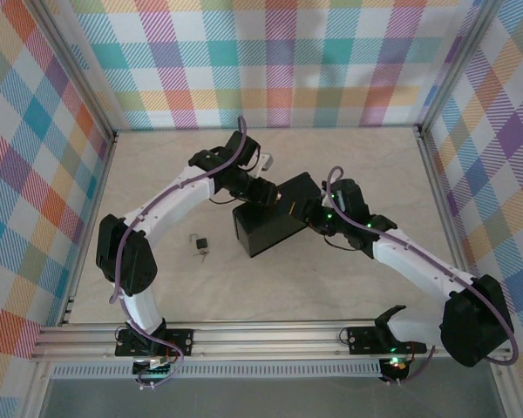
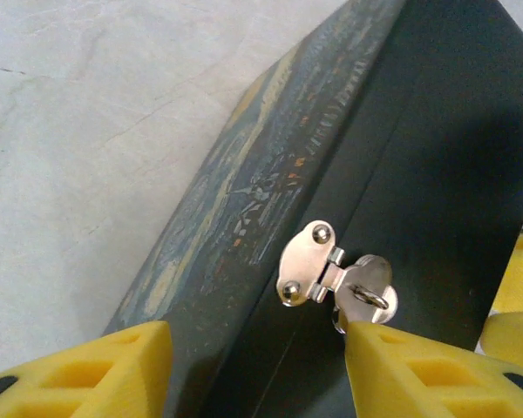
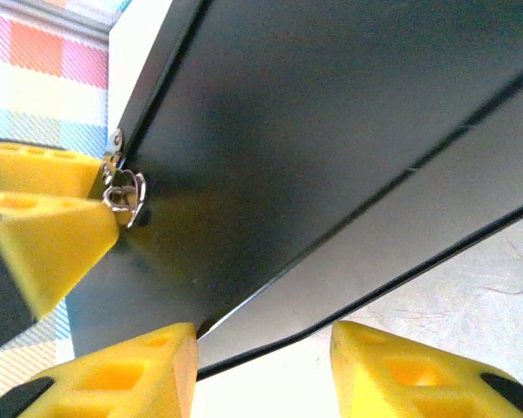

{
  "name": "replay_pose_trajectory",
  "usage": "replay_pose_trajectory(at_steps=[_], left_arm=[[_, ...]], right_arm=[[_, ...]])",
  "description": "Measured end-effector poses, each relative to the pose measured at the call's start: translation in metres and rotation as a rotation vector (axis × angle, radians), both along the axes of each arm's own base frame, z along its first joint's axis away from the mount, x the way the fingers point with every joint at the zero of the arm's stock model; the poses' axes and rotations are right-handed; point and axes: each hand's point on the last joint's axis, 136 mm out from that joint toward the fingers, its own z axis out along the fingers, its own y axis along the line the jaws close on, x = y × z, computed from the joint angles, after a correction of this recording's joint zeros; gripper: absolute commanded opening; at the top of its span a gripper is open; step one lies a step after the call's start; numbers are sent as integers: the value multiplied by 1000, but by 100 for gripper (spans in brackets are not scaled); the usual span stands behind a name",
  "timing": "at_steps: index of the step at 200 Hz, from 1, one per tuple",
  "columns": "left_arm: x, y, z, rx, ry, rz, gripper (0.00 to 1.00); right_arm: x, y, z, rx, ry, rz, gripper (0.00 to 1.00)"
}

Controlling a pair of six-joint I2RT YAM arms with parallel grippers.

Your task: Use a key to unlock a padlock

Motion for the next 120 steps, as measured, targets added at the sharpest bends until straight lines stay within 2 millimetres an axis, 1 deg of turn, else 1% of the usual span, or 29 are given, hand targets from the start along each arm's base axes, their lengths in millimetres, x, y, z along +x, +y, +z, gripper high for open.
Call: replay_pose_trajectory(at_steps=[20, 40, 91, 120], left_arm=[[-6, -5, -1, 3, -2, -24, 54], [-9, -5, -1, 4, -5, -30, 54], [-10, -5, -1, 1, -9, -31, 54], [-12, -6, -1, 1, -9, -36, 54]], right_arm=[[2, -6, 0, -9, 3, -38, 48], [4, -8, -1, -8, 9, -65, 48], [8, -10, 0, 4, 4, -99, 48], [7, -15, 2, 6, -14, -116, 48]])
